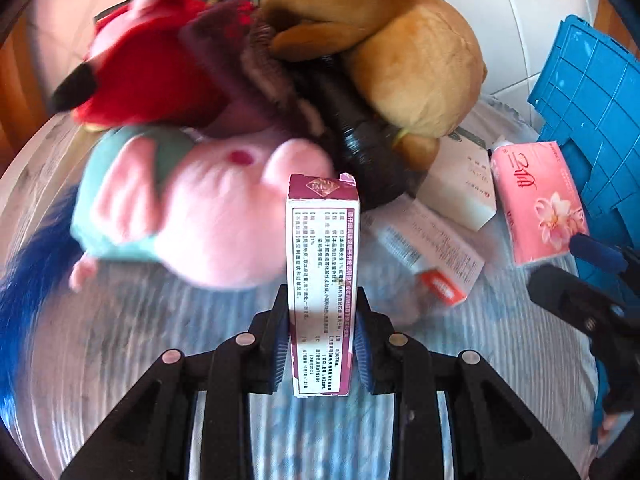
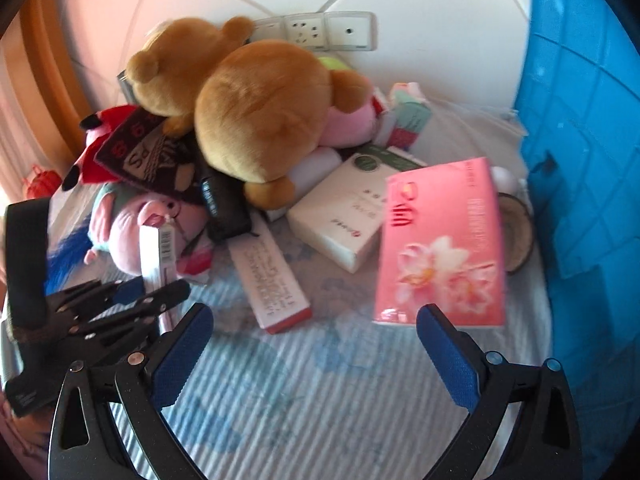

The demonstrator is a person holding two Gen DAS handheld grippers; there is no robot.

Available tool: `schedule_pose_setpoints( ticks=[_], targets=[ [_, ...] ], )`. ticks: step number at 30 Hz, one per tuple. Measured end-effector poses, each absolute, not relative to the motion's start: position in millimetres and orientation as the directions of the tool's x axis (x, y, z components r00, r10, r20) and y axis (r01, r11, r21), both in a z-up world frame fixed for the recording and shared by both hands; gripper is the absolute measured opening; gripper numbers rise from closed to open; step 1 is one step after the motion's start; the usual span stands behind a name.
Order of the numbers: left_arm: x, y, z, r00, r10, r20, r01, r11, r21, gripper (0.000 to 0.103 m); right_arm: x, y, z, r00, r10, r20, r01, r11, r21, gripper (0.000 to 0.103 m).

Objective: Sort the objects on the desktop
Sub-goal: 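Grasp the upright pink-and-white medicine box with the left gripper, then grasp the long white box with red end with the right gripper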

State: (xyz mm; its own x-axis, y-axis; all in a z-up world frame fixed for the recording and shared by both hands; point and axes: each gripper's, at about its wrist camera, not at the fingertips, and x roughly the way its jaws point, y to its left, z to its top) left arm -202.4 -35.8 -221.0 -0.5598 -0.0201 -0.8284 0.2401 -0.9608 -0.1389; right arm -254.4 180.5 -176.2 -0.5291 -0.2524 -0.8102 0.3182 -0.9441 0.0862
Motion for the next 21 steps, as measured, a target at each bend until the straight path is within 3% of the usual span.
schedule_pose_setpoints(
  ticks=[13, 17, 21],
  targets=[
    [-200, -50, -225, -0.566, -0.055, -0.823, 0.263, -0.958, -0.117, 0.028, -281, 129, -221, -0.463, -0.293, -0.837, 0.422, -0.903, 0.083, 0.101],
    [-211, -45, -226, -0.568, -0.057, -0.821, 0.26, -0.959, -0.113, 0.028, -291, 126, -233, -0.437, -0.276, -0.856, 0.426, -0.902, 0.073, 0.073],
    [-210, -43, -225, -0.568, -0.057, -0.821, 0.256, -0.961, -0.11, 0.028, -297, 122, -240, -0.419, -0.259, -0.87, 0.433, -0.899, 0.06, 0.062]
  ],
)
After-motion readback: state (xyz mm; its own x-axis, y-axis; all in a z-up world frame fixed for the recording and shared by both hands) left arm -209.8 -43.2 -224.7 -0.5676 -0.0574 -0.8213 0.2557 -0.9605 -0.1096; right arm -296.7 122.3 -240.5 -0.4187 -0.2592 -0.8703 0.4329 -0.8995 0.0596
